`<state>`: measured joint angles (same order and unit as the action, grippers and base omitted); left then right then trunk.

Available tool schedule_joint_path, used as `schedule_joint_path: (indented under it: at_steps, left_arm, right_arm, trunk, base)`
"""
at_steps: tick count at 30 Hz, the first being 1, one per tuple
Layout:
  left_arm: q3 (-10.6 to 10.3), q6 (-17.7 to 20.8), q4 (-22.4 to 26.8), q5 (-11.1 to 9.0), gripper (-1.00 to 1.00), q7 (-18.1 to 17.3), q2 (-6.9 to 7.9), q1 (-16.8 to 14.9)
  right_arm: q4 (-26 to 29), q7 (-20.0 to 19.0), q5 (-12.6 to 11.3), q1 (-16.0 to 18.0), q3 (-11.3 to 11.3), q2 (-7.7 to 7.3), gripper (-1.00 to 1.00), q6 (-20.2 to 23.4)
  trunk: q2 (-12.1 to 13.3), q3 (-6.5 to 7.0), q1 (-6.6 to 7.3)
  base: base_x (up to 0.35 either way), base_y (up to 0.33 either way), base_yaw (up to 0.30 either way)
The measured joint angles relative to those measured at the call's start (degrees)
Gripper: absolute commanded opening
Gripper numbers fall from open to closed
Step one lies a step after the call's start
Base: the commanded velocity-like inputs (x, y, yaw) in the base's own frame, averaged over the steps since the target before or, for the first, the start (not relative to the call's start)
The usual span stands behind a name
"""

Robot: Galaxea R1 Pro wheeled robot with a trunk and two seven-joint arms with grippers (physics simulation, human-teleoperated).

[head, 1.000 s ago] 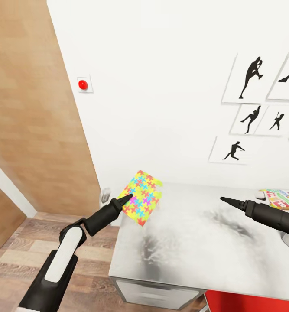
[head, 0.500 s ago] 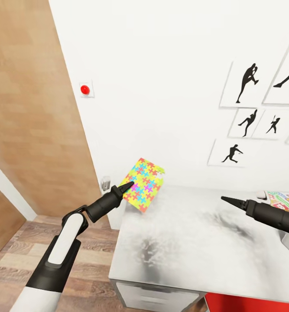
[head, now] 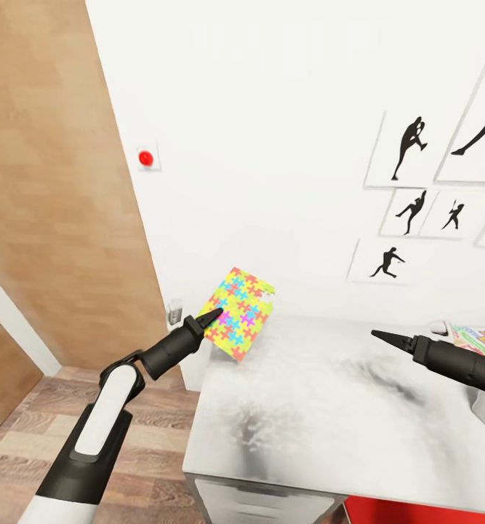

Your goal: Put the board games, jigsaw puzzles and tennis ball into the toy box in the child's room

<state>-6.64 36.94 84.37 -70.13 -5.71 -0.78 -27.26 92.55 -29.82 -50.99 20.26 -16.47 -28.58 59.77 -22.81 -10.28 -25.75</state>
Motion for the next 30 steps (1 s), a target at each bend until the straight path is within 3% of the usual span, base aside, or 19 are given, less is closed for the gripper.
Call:
schedule_joint_path:
  at_steps: [4,12,25,30]
  left_arm:
    - [0.05,-0.14,0.62,0.16,-1.00,-0.13,0.01,0.63]
    - [-0.19,-0.22,1.04,0.16,-1.00,-0.05,-0.06,1.30]
    - [-0.22,0.57,1.16,-0.50,-1.00,-0.59,-0.10,1.24]
    - [0.42,4.62,1.11,-0.78,-1.00,-0.85,-0.12,0.86]
  right_arm:
    - [0.00,-0.33,0.00,-0.01,-0.04,-0.57,1.00,0.00]
    - [0.00,-6.68,0.14,-0.16,-3.72,-2.32,1.00,-0.04]
    - [0.01,-8.33,0.16,-0.21,-5.18,-2.73,1.00,-0.05]
    - [0.01,-8.54,0.17,-0.24,-5.32,-2.78,1.00,-0.05]
  trunk:
    - [0.00,0.33,0.00]
    - [0.00,0.56,0.00]
    - [0.00,1.10,0.00]
    - [0.00,1.50,0.00]
  base:
    - [0.000,0.000,0.000]
    - [0.000,0.000,0.000]
    - [0.000,0.000,-0.052]
    - [0.000,0.000,-0.094]
